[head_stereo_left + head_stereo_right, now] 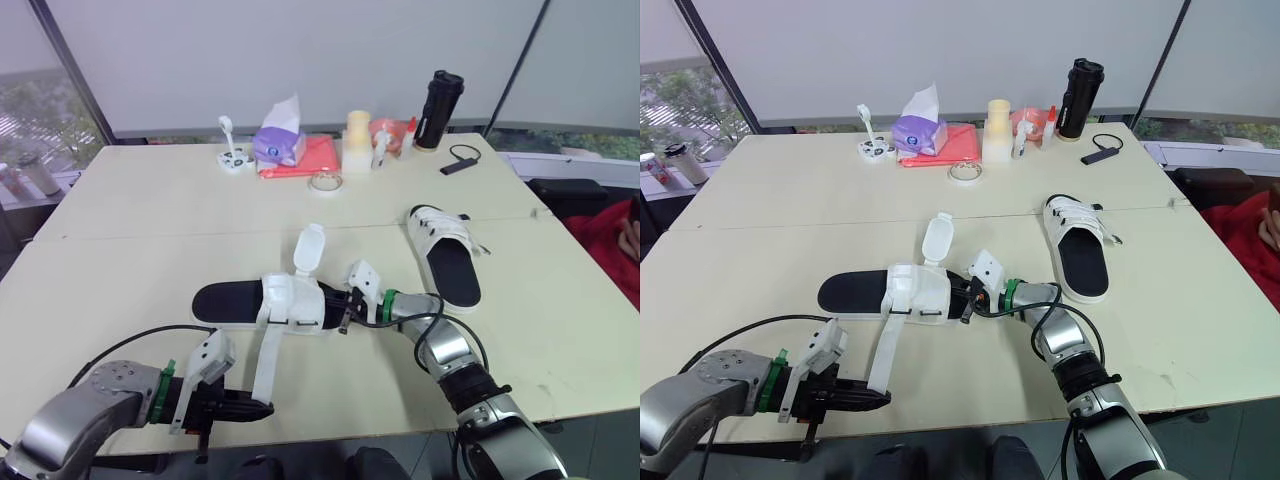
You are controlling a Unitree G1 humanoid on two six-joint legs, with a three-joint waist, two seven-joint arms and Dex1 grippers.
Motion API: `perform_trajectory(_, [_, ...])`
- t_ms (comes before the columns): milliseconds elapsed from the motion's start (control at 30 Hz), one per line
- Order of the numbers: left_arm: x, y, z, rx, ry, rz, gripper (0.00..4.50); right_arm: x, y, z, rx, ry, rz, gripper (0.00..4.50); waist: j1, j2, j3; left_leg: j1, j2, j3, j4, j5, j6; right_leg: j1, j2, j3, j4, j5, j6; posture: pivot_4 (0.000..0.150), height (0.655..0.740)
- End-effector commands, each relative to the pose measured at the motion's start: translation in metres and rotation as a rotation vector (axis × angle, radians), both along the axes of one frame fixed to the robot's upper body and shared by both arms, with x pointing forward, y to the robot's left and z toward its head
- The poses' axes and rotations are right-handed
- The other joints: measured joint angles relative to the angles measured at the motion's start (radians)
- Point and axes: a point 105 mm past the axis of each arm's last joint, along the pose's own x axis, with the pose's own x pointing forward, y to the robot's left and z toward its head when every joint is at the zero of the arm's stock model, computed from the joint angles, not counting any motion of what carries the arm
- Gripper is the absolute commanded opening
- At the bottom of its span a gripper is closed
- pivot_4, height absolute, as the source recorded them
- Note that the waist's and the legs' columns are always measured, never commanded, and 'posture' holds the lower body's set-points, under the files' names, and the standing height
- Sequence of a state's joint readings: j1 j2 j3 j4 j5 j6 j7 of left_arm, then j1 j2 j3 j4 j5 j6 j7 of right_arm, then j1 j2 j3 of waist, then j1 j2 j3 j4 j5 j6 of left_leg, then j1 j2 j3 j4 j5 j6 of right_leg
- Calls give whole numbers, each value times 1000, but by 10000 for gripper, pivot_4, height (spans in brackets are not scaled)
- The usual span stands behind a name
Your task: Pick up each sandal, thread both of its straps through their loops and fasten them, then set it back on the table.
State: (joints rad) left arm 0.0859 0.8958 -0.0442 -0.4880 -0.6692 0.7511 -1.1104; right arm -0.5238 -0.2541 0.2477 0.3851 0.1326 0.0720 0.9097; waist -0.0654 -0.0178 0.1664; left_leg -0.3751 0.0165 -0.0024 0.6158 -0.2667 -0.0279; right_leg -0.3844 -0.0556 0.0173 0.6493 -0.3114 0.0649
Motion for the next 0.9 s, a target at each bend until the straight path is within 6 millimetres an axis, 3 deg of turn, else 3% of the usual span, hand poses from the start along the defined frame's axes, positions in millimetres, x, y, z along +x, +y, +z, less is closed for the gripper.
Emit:
perform_trajectory(33, [-12, -6, 7, -28, 26, -69, 643, -3, -10, -35, -89, 106, -42, 0, -2, 0, 0, 0, 0, 0, -1, 0, 0, 0, 0, 0, 0, 0, 0, 1500, 7400])
perform_trajectory(133, [-10, -8, 13, -47, 17, -69, 643, -3, -11, -35, -92, 105, -42, 0, -3, 0, 0, 0, 0, 0, -2, 0, 0, -1, 0, 0, -1, 0, 0, 1500, 7400])
perform_trajectory(200, [-3, -11, 28, -98, -4, -65, 643, -3, -11, -35, -93, 105, -42, 0, -2, 0, 0, 0, 0, 0, -2, 0, 0, -1, 0, 0, -1, 0, 0, 1500, 7400])
perform_trajectory(400, [41, -14, 77, -233, -122, 27, 643, -3, -10, -36, -95, 107, -39, 0, 2, 0, 0, 0, 0, 0, -1, 0, 0, 0, 0, 0, -1, 0, 0, 1500, 7400])
perform_trajectory(533, [67, -19, 97, -328, -145, 114, 643, -5, -8, -35, -97, 103, -28, 0, 0, -1, 0, 0, -1, 0, 0, 1, 0, 1, 0, -1, 0, 2, 4, 1500, 7400])
perform_trajectory(700, [111, -21, 88, -354, -119, 356, 643, -4, -7, -33, -96, 92, -25, 0, 1, -1, 0, 0, -1, 0, 1, 1, 0, 1, 3, -1, 1, 4, 7, 1500, 7400])
perform_trajectory(800, [117, -22, 85, -370, -96, 403, 643, -4, -6, -33, -97, 91, -25, 0, 1, -1, 0, 0, 0, 0, 2, 1, 0, 1, 4, -1, 1, 4, 8, 1500, 7400])
perform_trajectory(900, [121, -21, 79, -359, -79, 432, 10728, -5, -7, -33, -97, 90, -26, 0, 3, -1, 0, 1, 0, 0, 2, 1, -1, 2, 4, -1, 1, 4, 8, 1500, 7400])
